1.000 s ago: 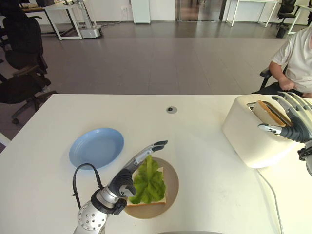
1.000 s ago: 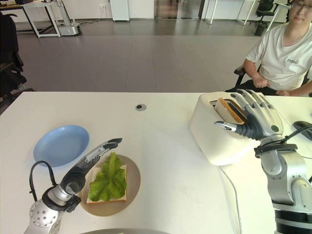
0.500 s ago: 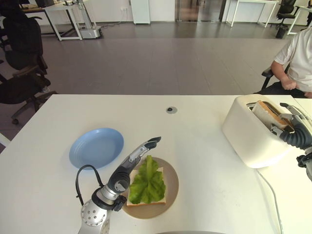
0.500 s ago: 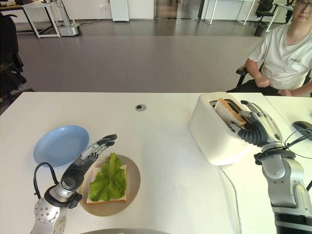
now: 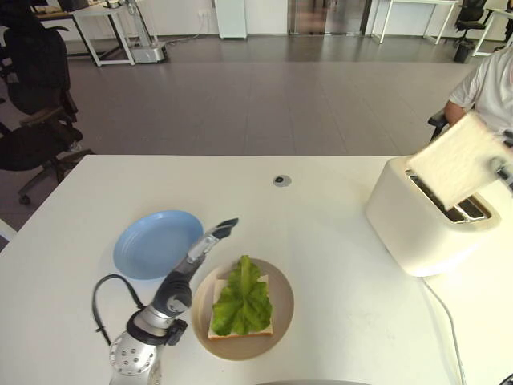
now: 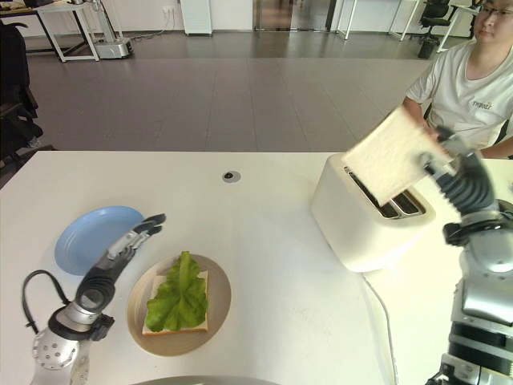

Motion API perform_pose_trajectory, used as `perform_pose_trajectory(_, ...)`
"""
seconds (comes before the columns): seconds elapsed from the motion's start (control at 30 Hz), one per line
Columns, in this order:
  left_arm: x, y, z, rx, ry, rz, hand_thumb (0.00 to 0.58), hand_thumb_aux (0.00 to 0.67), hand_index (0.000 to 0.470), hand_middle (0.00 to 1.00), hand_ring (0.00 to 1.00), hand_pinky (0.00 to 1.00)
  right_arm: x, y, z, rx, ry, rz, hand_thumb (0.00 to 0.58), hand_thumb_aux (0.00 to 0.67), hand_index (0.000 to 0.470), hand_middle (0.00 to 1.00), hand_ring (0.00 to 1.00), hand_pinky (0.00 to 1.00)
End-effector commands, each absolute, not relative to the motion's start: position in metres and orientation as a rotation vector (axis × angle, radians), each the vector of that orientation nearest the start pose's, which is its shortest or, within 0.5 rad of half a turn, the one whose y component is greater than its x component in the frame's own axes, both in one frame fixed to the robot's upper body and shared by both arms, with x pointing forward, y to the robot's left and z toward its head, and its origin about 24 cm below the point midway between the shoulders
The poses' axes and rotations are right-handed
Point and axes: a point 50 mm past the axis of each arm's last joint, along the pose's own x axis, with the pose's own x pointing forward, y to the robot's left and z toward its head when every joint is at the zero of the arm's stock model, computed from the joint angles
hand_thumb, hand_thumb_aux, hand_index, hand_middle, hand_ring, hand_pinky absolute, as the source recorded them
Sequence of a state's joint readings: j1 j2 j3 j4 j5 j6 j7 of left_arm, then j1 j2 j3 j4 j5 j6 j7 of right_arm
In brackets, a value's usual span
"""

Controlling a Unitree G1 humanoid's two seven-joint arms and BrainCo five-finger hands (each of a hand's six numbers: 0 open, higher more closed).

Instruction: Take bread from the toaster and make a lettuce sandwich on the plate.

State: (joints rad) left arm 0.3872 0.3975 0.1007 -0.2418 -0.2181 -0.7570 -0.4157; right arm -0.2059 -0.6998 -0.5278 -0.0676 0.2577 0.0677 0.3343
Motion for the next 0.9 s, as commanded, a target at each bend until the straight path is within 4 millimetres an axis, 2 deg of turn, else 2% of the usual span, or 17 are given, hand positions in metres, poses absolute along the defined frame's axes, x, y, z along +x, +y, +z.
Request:
perform_pose_trajectory(0.03,0.15,0.219,0.107,0.399,-0.57,-0.38,0.0,0.0,0.0,0.0,0.0,0.0,0.247,-0.299,0.234,-0.324,-0.415,0.102,0.58,0.67,0.47,0.0,0.0,0.0)
perform_pose_trajectory(0.13,0.145,0.219,0.108,0.448,-0.565,-0.4,0.0,0.0,0.0,0.0,0.0,0.0,0.248,-0.24,0.217,-0.179,-0.343,0.414,0.58,0.67,0.47,0.0,0.0,0.0)
perform_pose_trajectory(0.23,0.137,0.22,0.114,0.547,-0.576,-0.408,0.0,0.0,0.0,0.0,0.0,0.0,0.246,-0.192,0.198,-0.072,-0.24,0.646,0.58,0.67,0.47,0.0,0.0,0.0)
perform_pose_trajectory(0.37,0.116,0.214,0.129,0.725,-0.62,-0.428,0.0,0.0,0.0,0.0,0.0,0.0,0.239,-0.127,0.158,-0.075,-0.08,0.886,0.58,0.67,0.47,0.0,0.0,0.0)
perform_pose_trajectory(0.43,0.107,0.212,0.135,0.788,-0.648,-0.432,0.0,0.0,0.0,0.0,0.0,0.0,0.235,-0.102,0.137,-0.116,-0.026,0.95,0.58,0.67,0.47,0.0,0.0,0.0)
perform_pose_trajectory(0.53,0.099,0.213,0.138,0.865,-0.661,-0.415,0.0,0.0,0.0,0.0,0.0,0.0,0.235,-0.073,0.11,-0.187,0.009,0.983,0.58,0.67,0.47,0.0,0.0,0.0)
perform_pose_trajectory(0.63,0.098,0.209,0.132,0.906,-0.644,-0.439,0.0,0.0,0.0,0.0,0.0,0.0,0.235,-0.053,0.084,-0.262,0.04,0.998,0.58,0.67,0.47,0.0,0.0,0.0)
perform_pose_trajectory(0.73,0.098,0.2,0.127,0.895,-0.641,-0.47,0.0,0.0,0.0,0.0,0.0,0.0,0.228,-0.047,0.067,-0.333,0.052,1.018,0.58,0.67,0.47,0.0,0.0,0.0)
perform_pose_trajectory(0.9,0.101,0.185,0.106,0.909,-0.572,-0.581,0.0,0.0,0.0,0.0,0.0,0.0,0.225,-0.042,0.061,-0.356,0.037,1.015,0.58,0.67,0.47,0.0,0.0,0.0)
